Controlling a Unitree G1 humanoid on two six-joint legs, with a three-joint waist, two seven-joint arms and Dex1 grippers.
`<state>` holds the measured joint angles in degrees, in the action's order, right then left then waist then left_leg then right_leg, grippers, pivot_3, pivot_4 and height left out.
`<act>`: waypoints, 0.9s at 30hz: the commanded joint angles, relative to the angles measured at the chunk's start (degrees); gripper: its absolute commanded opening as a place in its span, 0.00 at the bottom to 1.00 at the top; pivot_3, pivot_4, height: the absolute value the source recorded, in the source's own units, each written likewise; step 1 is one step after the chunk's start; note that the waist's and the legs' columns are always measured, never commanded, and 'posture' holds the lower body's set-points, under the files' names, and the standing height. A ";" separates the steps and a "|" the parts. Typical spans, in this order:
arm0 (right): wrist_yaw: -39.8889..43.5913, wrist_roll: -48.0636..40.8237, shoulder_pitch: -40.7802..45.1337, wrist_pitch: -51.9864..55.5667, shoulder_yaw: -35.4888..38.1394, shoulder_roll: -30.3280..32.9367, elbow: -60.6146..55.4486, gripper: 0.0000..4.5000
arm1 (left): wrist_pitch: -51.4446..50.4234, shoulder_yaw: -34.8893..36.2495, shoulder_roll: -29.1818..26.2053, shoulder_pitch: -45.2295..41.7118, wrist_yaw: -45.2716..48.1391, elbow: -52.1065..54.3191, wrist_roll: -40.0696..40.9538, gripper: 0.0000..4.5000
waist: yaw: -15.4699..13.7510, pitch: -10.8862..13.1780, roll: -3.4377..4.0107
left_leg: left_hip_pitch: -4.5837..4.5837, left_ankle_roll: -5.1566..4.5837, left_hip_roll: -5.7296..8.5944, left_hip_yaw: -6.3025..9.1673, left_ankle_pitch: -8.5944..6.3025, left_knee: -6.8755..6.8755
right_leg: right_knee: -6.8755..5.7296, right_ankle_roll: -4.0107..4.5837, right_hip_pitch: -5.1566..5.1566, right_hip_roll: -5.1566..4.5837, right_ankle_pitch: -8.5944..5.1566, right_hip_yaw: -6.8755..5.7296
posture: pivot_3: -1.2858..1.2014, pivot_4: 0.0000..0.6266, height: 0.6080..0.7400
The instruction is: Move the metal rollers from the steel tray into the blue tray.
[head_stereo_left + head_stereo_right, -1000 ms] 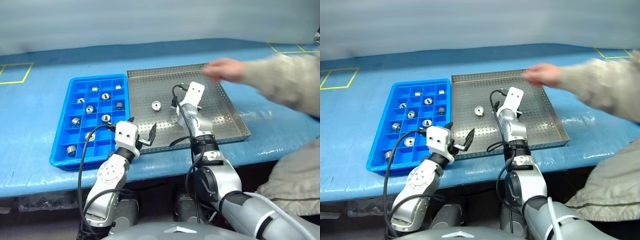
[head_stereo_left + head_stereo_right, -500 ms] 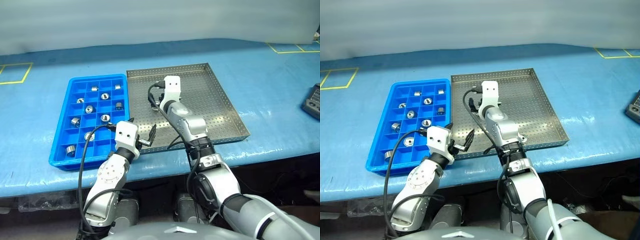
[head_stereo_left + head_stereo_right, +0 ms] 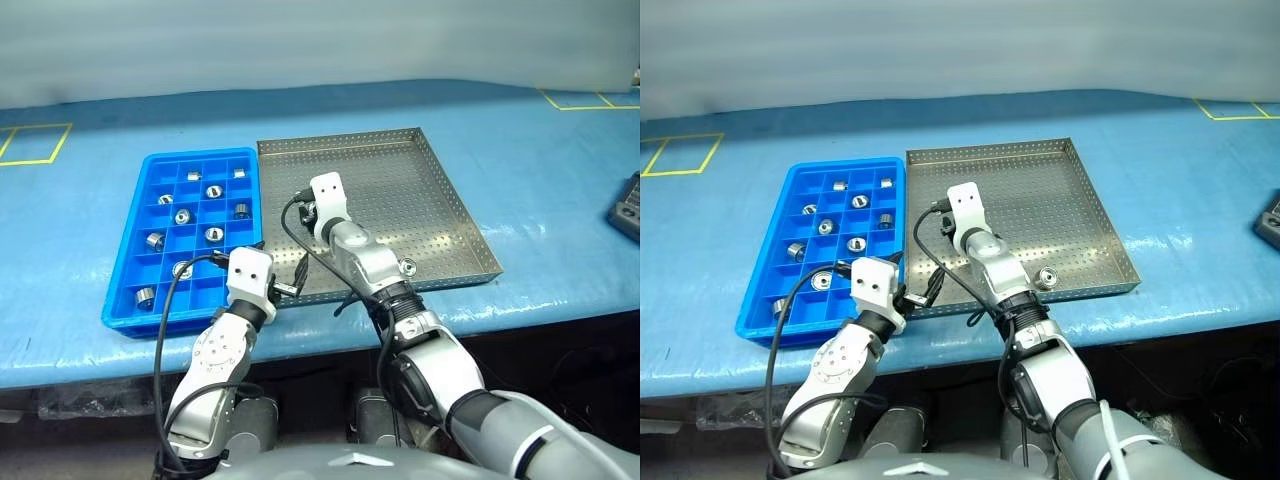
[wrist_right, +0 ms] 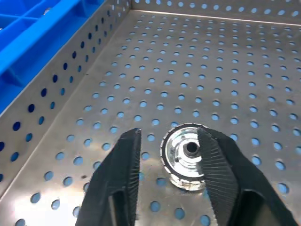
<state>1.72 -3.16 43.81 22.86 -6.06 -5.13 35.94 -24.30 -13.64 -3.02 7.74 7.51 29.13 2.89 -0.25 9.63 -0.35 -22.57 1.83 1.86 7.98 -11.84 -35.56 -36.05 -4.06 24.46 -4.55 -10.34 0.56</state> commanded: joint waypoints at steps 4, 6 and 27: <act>-0.20 0.97 1.34 -1.67 1.50 0.50 3.17 0.16 | 1.44 -0.41 0.26 -0.79 0.16 1.92 0.23 1.00 | 0.10 0.00 0.00 | 0.01 0.00 -0.02 0.00 0.00 0.02 | 0.00 0.01 0.01 0.01 0.01 0.01 | 0.59 0.24 1.00; 0.00 1.23 1.44 -1.57 1.39 0.59 3.48 0.16 | 1.47 -0.35 0.28 -0.89 0.16 1.81 0.28 1.00 | 0.06 0.00 0.00 | 0.01 0.00 -0.02 0.00 0.00 0.00 | 0.00 0.02 0.00 0.03 0.02 0.01 | 0.59 0.24 1.00; 5.73 0.39 -0.02 4.30 -4.36 -3.38 -20.35 0.16 | 2.85 1.01 0.21 -0.16 -1.64 2.37 -1.03 1.00 | 0.56 0.02 0.03 | -0.06 0.00 -0.10 0.00 0.00 0.08 | 0.02 0.06 0.11 0.09 0.01 0.00 | 0.60 0.24 1.00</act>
<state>5.69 -2.40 42.07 26.92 -8.51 -7.18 19.59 -23.56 -13.34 -2.99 7.57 6.88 29.13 2.67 0.32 9.65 -0.33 -22.62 1.83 1.75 7.99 -11.84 -35.46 -36.03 -3.99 24.57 -4.43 -10.34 0.55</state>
